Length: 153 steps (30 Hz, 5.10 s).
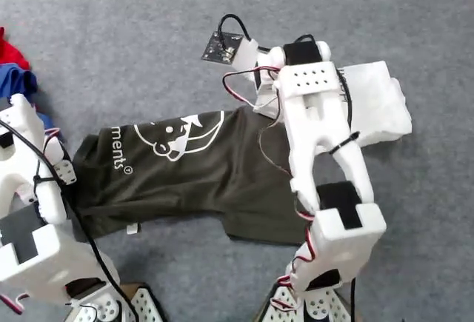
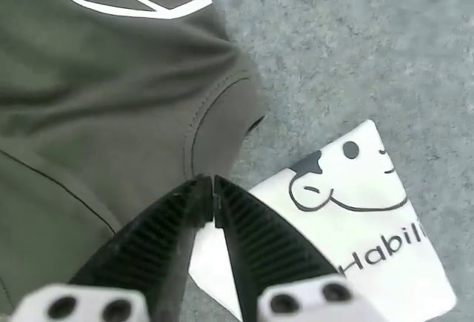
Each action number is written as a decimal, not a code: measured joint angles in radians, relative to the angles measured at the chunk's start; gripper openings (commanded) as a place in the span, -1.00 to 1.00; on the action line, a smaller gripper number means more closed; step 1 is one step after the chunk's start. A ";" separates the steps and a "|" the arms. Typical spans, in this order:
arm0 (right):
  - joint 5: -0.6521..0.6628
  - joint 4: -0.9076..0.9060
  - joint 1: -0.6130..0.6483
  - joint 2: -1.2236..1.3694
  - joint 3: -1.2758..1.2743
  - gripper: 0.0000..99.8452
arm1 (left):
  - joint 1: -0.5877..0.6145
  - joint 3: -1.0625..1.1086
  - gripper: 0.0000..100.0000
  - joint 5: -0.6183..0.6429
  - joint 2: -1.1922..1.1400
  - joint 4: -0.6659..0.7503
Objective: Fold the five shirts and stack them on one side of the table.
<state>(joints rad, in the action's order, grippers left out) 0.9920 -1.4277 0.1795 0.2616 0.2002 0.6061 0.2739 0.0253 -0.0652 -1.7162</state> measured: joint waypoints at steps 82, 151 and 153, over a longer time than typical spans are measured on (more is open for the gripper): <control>-0.555 0.066 -0.041 0.000 0.008 -0.97 | -0.238 -0.241 -0.94 0.115 -0.230 0.451; -0.654 -0.005 -0.077 0.229 -0.026 -0.97 | -0.181 -0.101 -0.94 0.207 -0.227 0.483; -0.654 -0.072 -0.081 0.183 0.006 -0.97 | -0.181 -0.129 -0.94 0.207 -0.193 0.430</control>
<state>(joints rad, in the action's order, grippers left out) 0.3383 -1.4998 0.0982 0.4442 0.2064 0.4250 0.1450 0.2325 -0.2585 -1.2866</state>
